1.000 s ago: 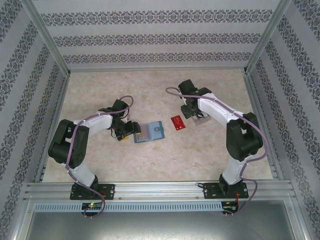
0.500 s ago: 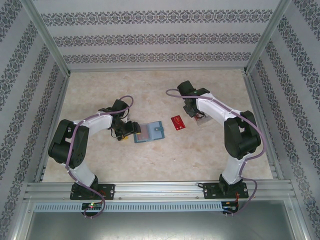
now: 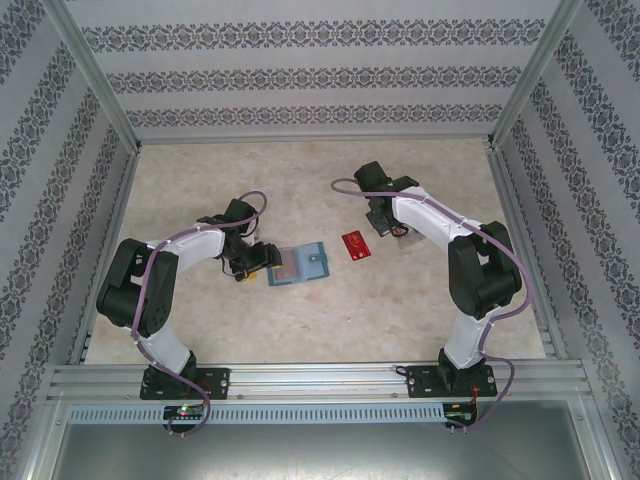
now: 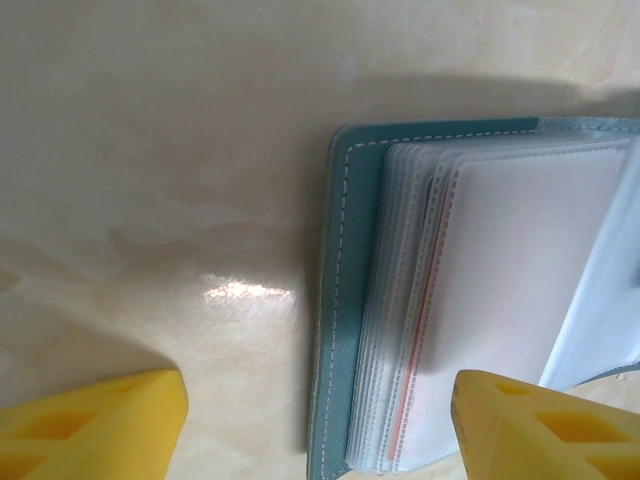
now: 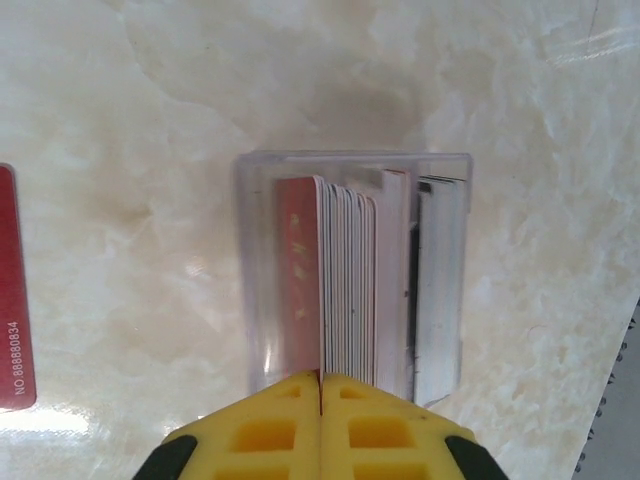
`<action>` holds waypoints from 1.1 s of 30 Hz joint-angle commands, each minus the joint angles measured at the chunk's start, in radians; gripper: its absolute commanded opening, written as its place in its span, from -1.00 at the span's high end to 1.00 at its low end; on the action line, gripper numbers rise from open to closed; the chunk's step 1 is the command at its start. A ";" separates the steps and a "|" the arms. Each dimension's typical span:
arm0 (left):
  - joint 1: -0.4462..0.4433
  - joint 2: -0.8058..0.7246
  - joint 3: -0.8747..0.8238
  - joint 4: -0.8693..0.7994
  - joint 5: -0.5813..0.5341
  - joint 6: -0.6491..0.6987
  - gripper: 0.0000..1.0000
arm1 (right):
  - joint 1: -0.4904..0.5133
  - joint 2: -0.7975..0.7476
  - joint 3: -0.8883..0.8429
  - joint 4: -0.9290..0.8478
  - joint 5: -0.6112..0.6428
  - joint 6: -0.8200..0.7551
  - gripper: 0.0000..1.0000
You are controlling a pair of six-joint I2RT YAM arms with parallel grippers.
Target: Put the credit cards into the card holder
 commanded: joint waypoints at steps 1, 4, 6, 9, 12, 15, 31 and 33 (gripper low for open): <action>-0.020 0.067 -0.042 0.009 0.058 0.019 -0.45 | 0.002 -0.037 -0.002 -0.015 0.036 -0.010 1.00; -0.019 0.067 -0.044 0.009 0.058 0.021 -0.45 | 0.006 -0.043 -0.005 -0.016 0.031 -0.011 1.00; -0.020 0.067 -0.047 0.011 0.057 0.021 -0.45 | 0.006 -0.050 -0.006 -0.017 0.017 -0.008 1.00; -0.019 0.065 -0.048 0.009 0.060 0.022 -0.45 | 0.000 -0.065 -0.005 -0.020 -0.031 -0.001 1.00; -0.019 0.065 -0.045 0.003 0.060 0.027 -0.45 | -0.014 -0.076 0.000 -0.026 -0.078 0.004 1.00; -0.020 0.066 -0.042 0.003 0.061 0.028 -0.45 | -0.023 -0.080 0.003 -0.033 -0.114 0.009 1.00; -0.020 0.087 -0.037 0.012 0.066 0.033 -0.45 | -0.002 0.004 0.000 -0.035 0.150 -0.008 0.53; -0.019 0.088 -0.040 0.012 0.065 0.034 -0.45 | 0.000 0.003 -0.002 -0.031 0.157 -0.007 0.53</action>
